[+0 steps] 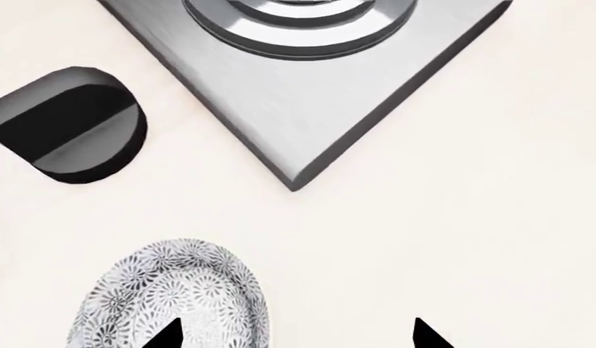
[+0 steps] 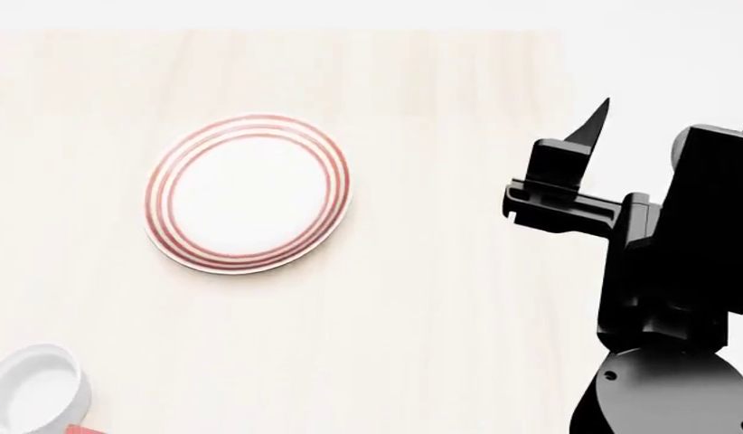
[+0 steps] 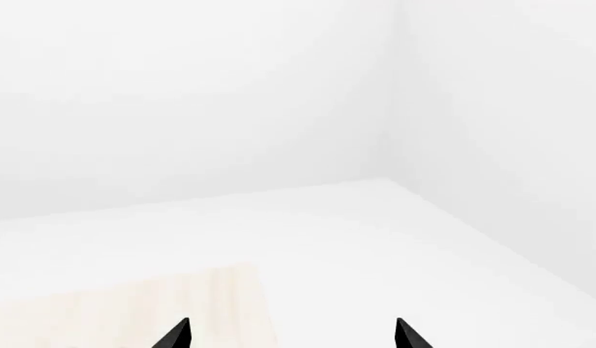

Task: Pick the akita bowl next to the ramekin and place it on the plate.

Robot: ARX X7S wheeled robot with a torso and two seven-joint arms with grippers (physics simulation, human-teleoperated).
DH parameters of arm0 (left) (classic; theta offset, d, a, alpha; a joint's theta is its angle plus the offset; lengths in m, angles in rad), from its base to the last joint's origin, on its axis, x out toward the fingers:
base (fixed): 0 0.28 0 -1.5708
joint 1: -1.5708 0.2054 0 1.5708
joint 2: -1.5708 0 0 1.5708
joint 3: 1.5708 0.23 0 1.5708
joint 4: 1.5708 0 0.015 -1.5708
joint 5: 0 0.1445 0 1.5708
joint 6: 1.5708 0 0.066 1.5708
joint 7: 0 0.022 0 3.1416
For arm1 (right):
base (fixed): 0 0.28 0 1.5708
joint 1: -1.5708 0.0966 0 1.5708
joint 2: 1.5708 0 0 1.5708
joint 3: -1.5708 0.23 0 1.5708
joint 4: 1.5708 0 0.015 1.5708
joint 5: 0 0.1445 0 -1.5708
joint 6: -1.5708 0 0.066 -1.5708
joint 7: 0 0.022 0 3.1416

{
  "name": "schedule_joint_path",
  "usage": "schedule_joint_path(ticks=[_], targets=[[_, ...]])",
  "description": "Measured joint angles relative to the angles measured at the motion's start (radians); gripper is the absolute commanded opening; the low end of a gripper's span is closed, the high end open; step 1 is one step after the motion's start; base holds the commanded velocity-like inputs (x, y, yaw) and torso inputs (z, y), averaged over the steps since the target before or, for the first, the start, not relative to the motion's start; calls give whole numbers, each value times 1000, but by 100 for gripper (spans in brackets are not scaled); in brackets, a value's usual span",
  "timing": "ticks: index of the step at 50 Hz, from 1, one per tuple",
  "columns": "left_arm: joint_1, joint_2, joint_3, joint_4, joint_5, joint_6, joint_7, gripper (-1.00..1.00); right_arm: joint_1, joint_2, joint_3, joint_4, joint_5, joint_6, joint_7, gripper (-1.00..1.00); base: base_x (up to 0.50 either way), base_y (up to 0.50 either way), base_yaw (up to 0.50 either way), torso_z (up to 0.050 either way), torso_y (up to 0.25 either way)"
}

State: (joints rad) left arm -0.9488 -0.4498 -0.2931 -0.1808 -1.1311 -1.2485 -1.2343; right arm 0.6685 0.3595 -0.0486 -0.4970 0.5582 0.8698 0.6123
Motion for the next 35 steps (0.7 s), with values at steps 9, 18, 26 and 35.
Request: schedule_joint_path(ticks=[9, 18, 26, 35], targets=[[-1, -3, -2, 4, -4, 1, -3, 100, 0, 1, -2, 2, 1, -3, 1, 100, 0, 0, 0, 0, 0], [-6, -10, 4, 4, -4, 0, 1, 100, 2, 3, -1, 0, 6, 0, 4, 100, 0, 0, 0, 0, -105], [-11, -16, 12, 1, -6, -2, 9, 100, 2, 4, -2, 1, 9, 0, 6, 100, 0, 0, 0, 0, -7], [-19, -31, 25, -1, -10, -17, 18, 100, 1, 5, -3, 4, 11, -3, 7, 100, 0, 0, 0, 0, 0]])
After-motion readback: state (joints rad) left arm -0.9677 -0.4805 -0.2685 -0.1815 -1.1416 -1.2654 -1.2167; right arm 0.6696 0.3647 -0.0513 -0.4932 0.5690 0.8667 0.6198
